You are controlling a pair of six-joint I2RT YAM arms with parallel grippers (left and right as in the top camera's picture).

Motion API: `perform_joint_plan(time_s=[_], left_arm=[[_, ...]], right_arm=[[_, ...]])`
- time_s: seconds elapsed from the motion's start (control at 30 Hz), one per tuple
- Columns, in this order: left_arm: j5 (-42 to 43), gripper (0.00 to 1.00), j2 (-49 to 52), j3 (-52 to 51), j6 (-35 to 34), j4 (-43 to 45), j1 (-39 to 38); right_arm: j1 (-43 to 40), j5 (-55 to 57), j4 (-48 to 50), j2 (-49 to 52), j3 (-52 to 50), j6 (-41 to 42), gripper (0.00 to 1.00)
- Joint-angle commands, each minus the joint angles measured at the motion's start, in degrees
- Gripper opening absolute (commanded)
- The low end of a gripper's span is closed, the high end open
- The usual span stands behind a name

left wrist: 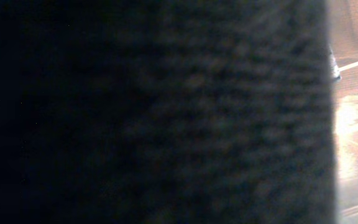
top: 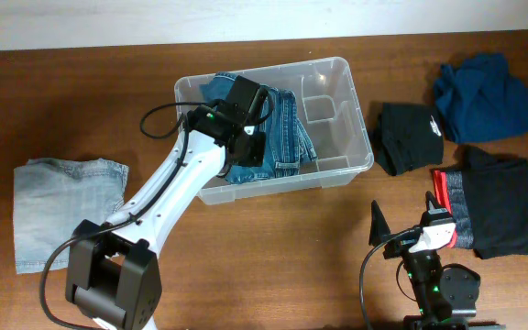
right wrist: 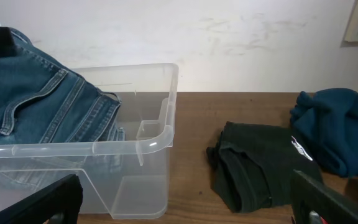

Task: Pack container
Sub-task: 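Lower the jeans into the bin and release with the left gripper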

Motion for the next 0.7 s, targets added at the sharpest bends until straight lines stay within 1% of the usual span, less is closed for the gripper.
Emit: perform_joint_plan(time_s=[0.0, 0.2, 0.27, 0.3, 0.37, 0.4, 0.47, 0.5, 0.53, 0.67], left_arm=[[-4.9, 0.01, -0.2, 1.7, -0.8, 0.8, 0.5], [-7.0, 0.01, 2.6, 1.7, -0.8, 1.5, 0.5], [-7.1, 0.06, 3.2, 1.7, -0.8, 1.6, 0.5], [-7.2, 0.24, 3.4, 1.7, -0.8, 1.6, 0.5], [-7.2, 0.51, 3.8, 1.7, -0.8, 1.6, 0.5], [-7.2, 0.60, 3.9, 1.7, -0.8, 1.7, 0.5], [-7.5, 0.83, 3.9, 1.7, -0.8, 1.7, 0.5], [-7.9, 0.86, 3.9, 1.7, -0.8, 1.7, 0.5], [-8.3, 0.87, 3.8, 1.9, -0.7, 1.6, 0.5], [-8.3, 0.87, 3.2, 3.3, -0.7, 0.4, 0.6]], right_arm=[[0.3, -0.9, -0.3, -0.5, -0.3, -0.4, 0.98], [0.3, -0.9, -0.3, -0.5, -0.3, -0.4, 0.99], [0.3, -0.9, -0.3, -0.5, -0.3, -0.4, 0.99], [0.3, -0.9, -0.3, -0.5, -0.3, -0.4, 0.99], [0.3, -0.9, -0.3, -0.5, -0.3, -0.4, 0.99], [0.3, -0.9, -0.3, -0.5, -0.3, -0.4, 0.98], [0.3, -0.9, -0.3, -0.5, -0.3, -0.4, 0.99], [0.3, -0.9, -0.3, -0.5, -0.3, -0.4, 0.98], [0.3, -0.9, -0.3, -0.5, -0.3, -0.4, 0.98], [0.3, -0.9, -0.3, -0.5, -0.3, -0.4, 0.99]])
